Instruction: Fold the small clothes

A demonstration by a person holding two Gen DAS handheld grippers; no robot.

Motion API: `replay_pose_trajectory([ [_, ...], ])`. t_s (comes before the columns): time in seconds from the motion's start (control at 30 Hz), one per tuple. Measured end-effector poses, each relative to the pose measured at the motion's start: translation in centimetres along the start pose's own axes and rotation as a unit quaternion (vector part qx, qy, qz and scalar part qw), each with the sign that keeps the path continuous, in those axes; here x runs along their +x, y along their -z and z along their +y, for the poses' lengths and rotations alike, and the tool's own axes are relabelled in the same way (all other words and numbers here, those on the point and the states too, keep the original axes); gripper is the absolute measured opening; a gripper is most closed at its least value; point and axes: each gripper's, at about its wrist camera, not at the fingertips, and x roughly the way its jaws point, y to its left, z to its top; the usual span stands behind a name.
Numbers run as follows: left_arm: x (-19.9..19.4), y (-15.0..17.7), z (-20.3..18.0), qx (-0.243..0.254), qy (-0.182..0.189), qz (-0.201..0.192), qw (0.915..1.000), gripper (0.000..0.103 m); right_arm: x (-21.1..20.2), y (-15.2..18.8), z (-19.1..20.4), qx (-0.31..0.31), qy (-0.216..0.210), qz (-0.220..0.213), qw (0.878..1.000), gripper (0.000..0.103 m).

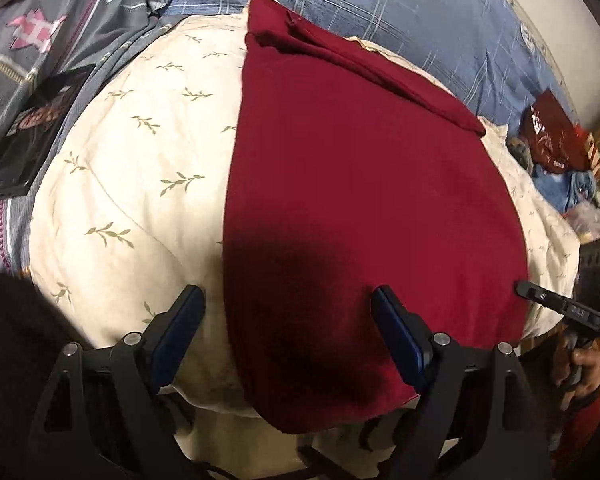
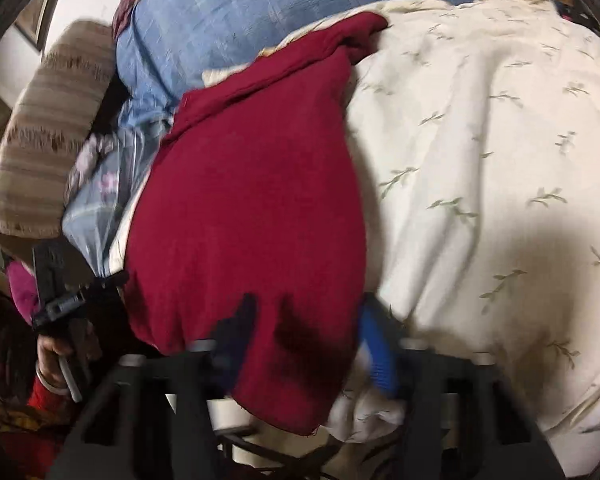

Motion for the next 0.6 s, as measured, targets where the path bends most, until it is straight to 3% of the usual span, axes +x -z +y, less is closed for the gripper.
replay_pose_trajectory([
  [0.03,-0.1,0.0,-0.1,0.002,-0.001,-0.003,1.0,0.067,0.3,-0.1,0.3,-0.006,0.002,0.006,1.0,0.008],
  [0.07,-0.3,0.0,0.0,0.006,-0.007,-0.004,1.0,0.046,0.3,-0.1,0.6,-0.01,0.005,0.006,1.0,0.008],
  [0.1,-0.5,-0.1,0.2,0.006,-0.009,-0.002,0.9999,0.037,0.1,-0.2,1.0,-0.021,0.009,0.007,1.0,0.008],
  [0.23,-1.0,0.2,1.6,-0.021,0.019,0.008,0.9996,0.038,-0.9,0.0,0.1,-0.024,0.034,0.019,0.999,0.008],
  [0.3,-1.2,0.8,1.6,-0.02,0.021,0.013,0.9995,0.049,-0.7,0.3,-0.5,-0.005,0.022,0.026,0.999,0.016],
  [0.37,-1.3,1.4,1.2,-0.024,0.029,0.021,0.9991,0.061,-0.8,0.6,-0.9,0.009,-0.002,0.034,0.999,0.035],
  [0.4,-1.3,1.7,1.0,-0.027,0.033,0.025,0.9988,0.065,-0.8,0.8,-0.9,0.009,-0.012,0.041,0.999,0.038],
  [0.6,-0.9,2.3,0.6,-0.031,0.033,0.032,0.9985,0.07,0.7,1.7,0.4,-0.013,-0.032,0.079,0.996,0.04],
])
